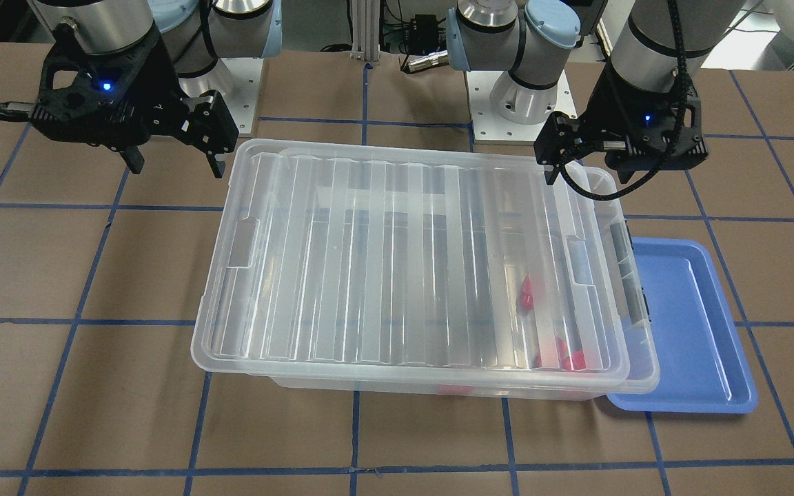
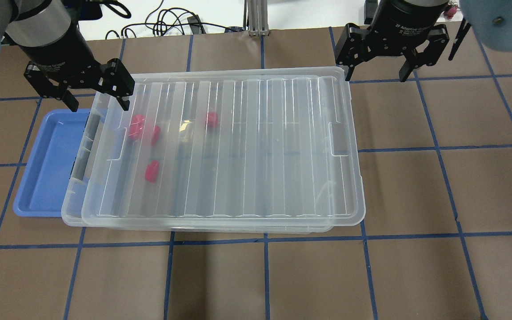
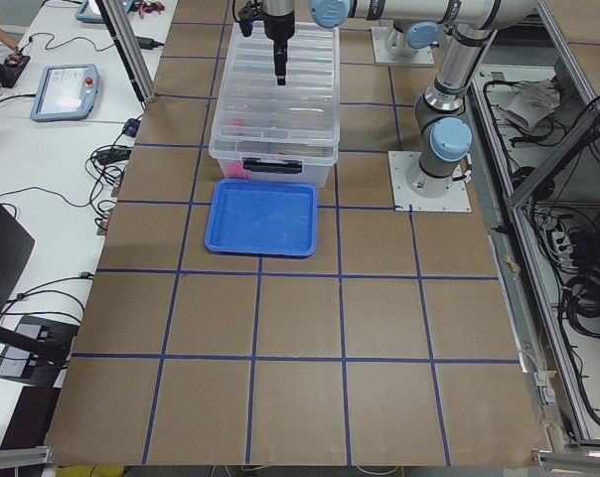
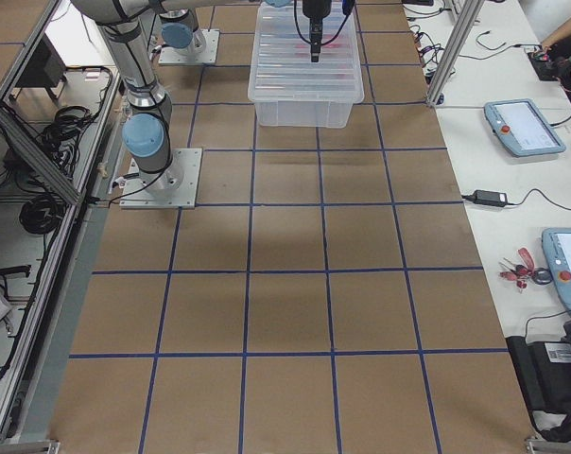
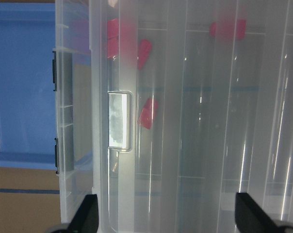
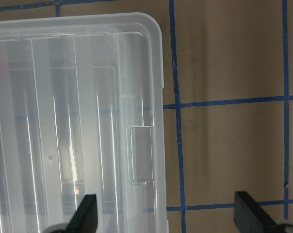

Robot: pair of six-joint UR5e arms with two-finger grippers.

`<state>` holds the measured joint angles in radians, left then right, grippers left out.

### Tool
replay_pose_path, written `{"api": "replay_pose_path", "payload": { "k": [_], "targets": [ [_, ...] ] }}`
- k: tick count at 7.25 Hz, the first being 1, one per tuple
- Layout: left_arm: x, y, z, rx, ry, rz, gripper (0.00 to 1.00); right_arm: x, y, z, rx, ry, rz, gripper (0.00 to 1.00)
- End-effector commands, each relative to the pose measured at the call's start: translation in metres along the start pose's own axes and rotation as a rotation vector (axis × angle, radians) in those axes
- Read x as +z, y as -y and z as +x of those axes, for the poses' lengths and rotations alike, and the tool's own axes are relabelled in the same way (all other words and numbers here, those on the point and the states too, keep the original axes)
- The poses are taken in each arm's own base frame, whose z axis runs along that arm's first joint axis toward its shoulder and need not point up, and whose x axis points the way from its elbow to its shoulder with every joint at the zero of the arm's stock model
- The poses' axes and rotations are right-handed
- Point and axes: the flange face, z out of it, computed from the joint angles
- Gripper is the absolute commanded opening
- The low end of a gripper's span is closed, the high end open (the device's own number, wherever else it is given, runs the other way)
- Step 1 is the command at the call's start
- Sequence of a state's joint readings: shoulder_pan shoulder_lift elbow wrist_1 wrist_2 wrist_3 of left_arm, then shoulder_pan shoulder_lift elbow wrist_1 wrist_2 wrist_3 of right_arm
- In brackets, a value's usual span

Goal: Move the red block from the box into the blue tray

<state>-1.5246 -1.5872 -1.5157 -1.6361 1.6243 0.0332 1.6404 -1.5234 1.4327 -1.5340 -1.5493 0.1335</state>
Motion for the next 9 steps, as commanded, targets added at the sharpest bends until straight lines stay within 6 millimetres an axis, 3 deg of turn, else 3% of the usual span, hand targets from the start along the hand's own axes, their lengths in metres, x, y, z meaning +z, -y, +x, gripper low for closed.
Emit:
{"api": "replay_pose_path", "payload": {
  "k": [1, 3, 4, 7, 8, 9],
  "targets": [
    [0.000, 0.001, 0.001, -0.013, -0.007, 0.004, 1.00, 0.000, 0.000, 0.000, -0.001, 0.000, 0.000, 1.00],
    [-0.003, -0.001, 0.002, -0.014, -0.009, 0.010, 1.00, 0.003, 0.001, 0.000, -0.004, 0.000, -0.008, 1.00],
    [-0.005, -0.002, 0.002, -0.014, -0.010, 0.013, 1.00, 0.016, -0.002, 0.001, -0.012, -0.005, -0.036, 1.00],
    [-0.005, -0.002, 0.001, -0.014, -0.009, 0.013, 1.00, 0.147, -0.010, 0.010, -0.040, -0.034, -0.087, 1.00],
    [-0.004, -0.002, 0.001, -0.012, -0.012, 0.012, 1.00, 0.180, -0.009, 0.014, -0.040, -0.058, -0.068, 1.00],
    [-0.004, -0.002, 0.001, -0.012, -0.012, 0.011, 1.00, 0.188, -0.011, 0.017, -0.042, -0.072, -0.070, 1.00]
  ]
}}
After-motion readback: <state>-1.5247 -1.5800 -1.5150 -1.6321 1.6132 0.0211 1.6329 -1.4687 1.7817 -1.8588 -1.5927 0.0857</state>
